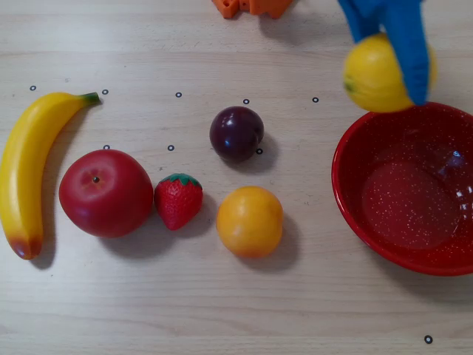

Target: Put the lemon in the red bowl.

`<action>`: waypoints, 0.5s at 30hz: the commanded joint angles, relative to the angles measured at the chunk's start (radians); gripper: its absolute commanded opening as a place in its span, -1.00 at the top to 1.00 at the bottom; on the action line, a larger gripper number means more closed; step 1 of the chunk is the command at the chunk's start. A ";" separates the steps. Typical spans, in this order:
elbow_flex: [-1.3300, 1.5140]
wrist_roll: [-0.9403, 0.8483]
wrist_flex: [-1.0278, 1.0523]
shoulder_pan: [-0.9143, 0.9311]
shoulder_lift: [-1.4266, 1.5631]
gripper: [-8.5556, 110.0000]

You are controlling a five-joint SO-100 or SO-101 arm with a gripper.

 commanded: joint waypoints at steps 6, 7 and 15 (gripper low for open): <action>0.129 -0.040 -0.282 0.118 0.043 0.85; 0.156 -0.035 -0.327 0.129 0.031 0.85; 0.195 -0.035 -0.548 0.170 -0.156 0.85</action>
